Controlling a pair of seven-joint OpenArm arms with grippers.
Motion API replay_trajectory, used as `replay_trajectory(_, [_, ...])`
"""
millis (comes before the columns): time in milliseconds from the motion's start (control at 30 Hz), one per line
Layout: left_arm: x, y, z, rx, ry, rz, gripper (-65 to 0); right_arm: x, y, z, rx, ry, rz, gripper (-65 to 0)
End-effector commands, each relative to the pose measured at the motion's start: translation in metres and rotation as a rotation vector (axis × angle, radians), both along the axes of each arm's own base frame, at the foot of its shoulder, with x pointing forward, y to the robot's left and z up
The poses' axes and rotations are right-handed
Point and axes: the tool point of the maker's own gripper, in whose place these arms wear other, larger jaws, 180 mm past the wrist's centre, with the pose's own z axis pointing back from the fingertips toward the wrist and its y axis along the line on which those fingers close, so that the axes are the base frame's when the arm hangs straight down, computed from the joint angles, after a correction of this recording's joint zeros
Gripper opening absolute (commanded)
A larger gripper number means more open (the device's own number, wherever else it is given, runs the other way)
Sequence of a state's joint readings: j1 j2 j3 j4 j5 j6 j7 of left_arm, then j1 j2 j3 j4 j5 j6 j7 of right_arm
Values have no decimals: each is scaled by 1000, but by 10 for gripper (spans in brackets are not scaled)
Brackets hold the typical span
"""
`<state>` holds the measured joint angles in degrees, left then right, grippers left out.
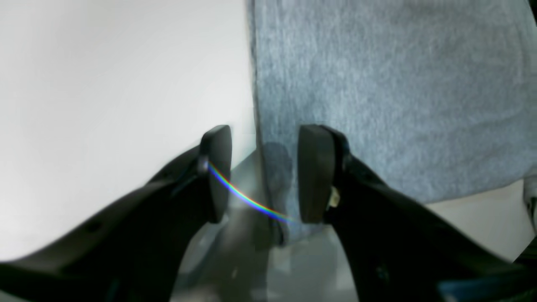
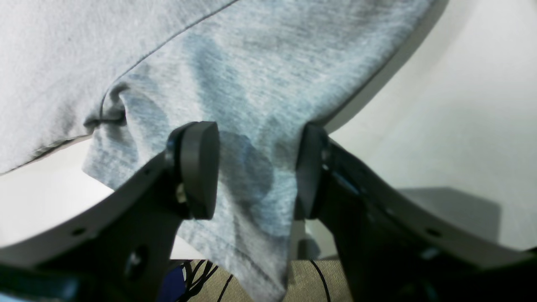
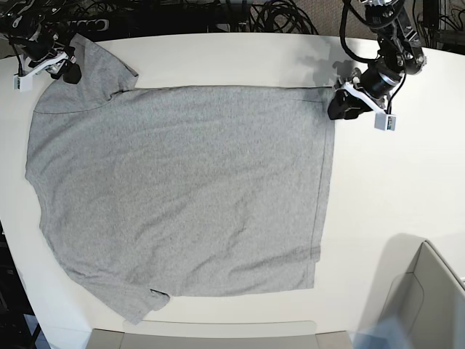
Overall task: Fold the T-shirt properly
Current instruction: 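Lower both grippers and pinch the shirt's shoulder corners, then pull the gripped shoulder edge toward the robot, stretching the shirt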
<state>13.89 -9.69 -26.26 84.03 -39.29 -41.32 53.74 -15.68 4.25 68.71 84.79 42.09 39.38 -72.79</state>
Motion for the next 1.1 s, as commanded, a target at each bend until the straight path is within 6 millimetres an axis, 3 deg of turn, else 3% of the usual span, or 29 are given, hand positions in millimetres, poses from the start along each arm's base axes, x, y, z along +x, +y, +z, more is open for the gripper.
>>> replay_trajectory(0, [-14,3,-14,42,95,-25,-380,-47,6,-28,-9,252,66,-352])
replay_trajectory(200, [-14,-29,-20,28,108,-141,-382,-47,7,-28,-9,252,67,-352])
replay_trajectory(400, [-17,-29,-23,26,122,-144,-384,-41,14,-29,-9,253,111,-354])
replay_trajectory(533, [-30,-33,-28,21,149,-158,-429,-29,23,-24,-34,238,174,-453])
replay_trajectory(667, [-33,-47,-31,11,160,-206,-529,-24,25,-22,-39,227,186,-567])
replay_trajectory(800, [-36,-46,-31,11,165,-202,-650,-26,21,-21,-47,231,180,-650])
replay_trajectory(900, [-47,-42,-35,13,186,-191,-650,-35,18,-21,-54,251,182,-650])
replay_trajectory(1067, [-56,-16,-34,32,199,-112,-650,-35,4,-1,-138,222,165,-650])
